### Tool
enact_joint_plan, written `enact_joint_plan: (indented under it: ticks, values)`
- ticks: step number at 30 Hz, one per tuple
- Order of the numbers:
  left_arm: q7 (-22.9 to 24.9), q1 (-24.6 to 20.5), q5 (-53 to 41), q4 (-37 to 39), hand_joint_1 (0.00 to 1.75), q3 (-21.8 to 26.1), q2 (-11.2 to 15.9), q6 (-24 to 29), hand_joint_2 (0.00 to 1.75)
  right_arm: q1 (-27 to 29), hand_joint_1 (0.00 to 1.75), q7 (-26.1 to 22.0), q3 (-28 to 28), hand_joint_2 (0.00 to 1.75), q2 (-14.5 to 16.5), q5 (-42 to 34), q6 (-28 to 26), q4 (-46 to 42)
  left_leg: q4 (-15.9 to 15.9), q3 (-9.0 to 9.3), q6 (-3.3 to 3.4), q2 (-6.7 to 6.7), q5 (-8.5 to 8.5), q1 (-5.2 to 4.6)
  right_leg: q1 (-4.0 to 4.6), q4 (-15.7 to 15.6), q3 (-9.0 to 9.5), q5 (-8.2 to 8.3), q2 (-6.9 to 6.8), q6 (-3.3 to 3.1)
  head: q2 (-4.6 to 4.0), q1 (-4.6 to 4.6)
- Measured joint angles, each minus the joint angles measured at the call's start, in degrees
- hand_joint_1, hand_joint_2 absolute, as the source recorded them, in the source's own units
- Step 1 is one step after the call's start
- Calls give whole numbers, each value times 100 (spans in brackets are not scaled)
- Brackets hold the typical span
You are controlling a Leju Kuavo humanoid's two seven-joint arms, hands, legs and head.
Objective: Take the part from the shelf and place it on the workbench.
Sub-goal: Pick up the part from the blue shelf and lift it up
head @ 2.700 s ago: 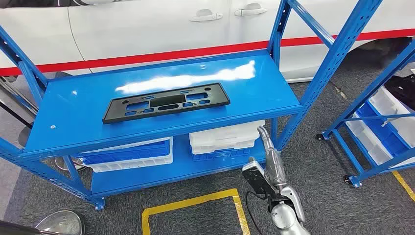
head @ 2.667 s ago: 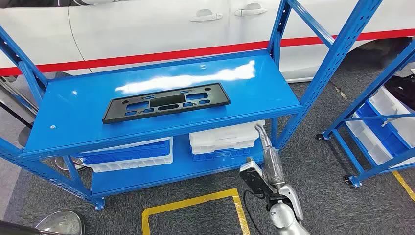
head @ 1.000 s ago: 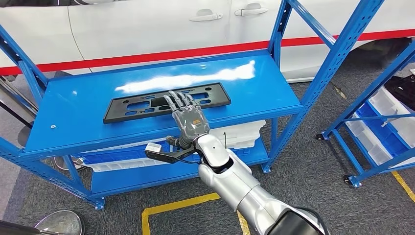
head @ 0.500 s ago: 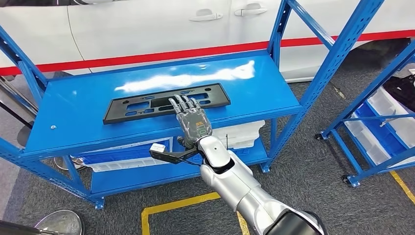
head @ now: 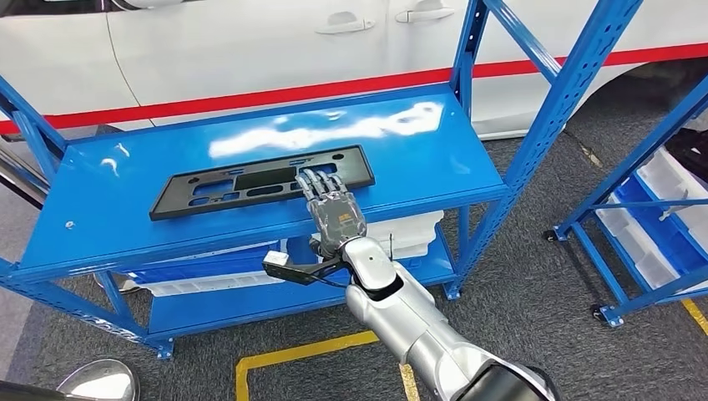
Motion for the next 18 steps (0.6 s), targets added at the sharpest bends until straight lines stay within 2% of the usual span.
enact_joint_plan:
  ticks: [1, 3, 4, 5, 7, 9, 10, 12, 14, 15, 16, 18]
  values:
    - [0, 9, -3, 0, 0, 1, 0, 3, 0, 5, 0, -3, -17, 175, 0, 14, -7, 24, -135, 3, 36, 0, 192, -16, 20, 0, 34, -23, 0, -7, 0, 0]
    - [0, 25, -10, 0, 0, 1, 2, 6, 0, 8, 0, -10, -42, 175, 1, 41, -21, 55, -831, 243, 145, 12, 688, -69, 43, -8, 120, -79, -1, -5, 0, 3]
    - [-1, 27, -13, 0, 0, 0, 4, 8, 0, 3, 0, -12, -49, 175, 1, 50, -28, 68, -1146, 367, 196, 26, 850, -104, 56, -10, 147, -101, -3, 8, 0, 2]
    - [-2, 21, -15, 0, 0, -1, 6, 9, 0, -1, 0, -13, -53, 175, 1, 55, -35, 79, -1356, 450, 234, 38, 913, -135, 58, -13, 150, -111, -9, 27, 0, 2]
    - [-4, 7, -18, 0, 0, -2, 7, 14, 0, -1, 0, -14, -63, 175, 0, 61, -44, 104, -1490, 488, 261, 42, 893, -176, 59, -32, 137, -107, -23, 78, 0, -1]
    - [-4, 8, -18, 1, 0, -2, -2, 19, 0, 1, 0, -14, -74, 175, 5, 67, -49, 120, -1578, 534, 279, 29, 896, -144, 59, -28, 136, -145, -32, 141, 0, 3]
    - [-4, 13, -19, 1, 0, -2, -7, 21, 0, -8, 0, -14, -78, 175, 8, 68, -50, 127, -1620, 567, 295, 30, 903, -125, 60, 70, 99, -210, -29, 169, 0, 4]
    - [-2, 18, -20, 2, 0, -2, -15, 25, 0, -15, 0, -14, -85, 175, 6, 69, -53, 146, -1663, 615, 335, 32, 897, -113, 52, 629, -177, -466, -13, 207, 0, 5]
    - [-2, 14, -21, 2, 0, -2, -15, 30, 0, 12, 0, -14, -86, 175, -2, 72, -52, 175, -1653, 631, 366, 20, 867, -118, 47, 1344, -599, -683, -7, 226, 0, 4]
    - [-2, 14, -21, 2, 0, -2, -15, 31, 0, 31, 0, -13, -86, 175, -6, 73, -51, 191, -1646, 648, 371, 10, 848, -119, 46, 1500, -725, -657, -7, 231, 0, 4]
    - [-3, 16, -21, 2, 0, -2, -17, 32, 0, 43, 0, -14, -86, 175, -8, 75, -50, 204, -1636, 676, 368, -2, 824, -121, 46, 1415, -730, -504, -7, 227, 0, 5]
    - [-2, 22, -21, 3, 0, -2, -29, 32, 0, 46, 0, -14, -87, 175, -9, 78, -50, 218, -1623, 750, 349, -19, 761, -123, 52, 714, -457, -31, -1, 181, 0, 5]
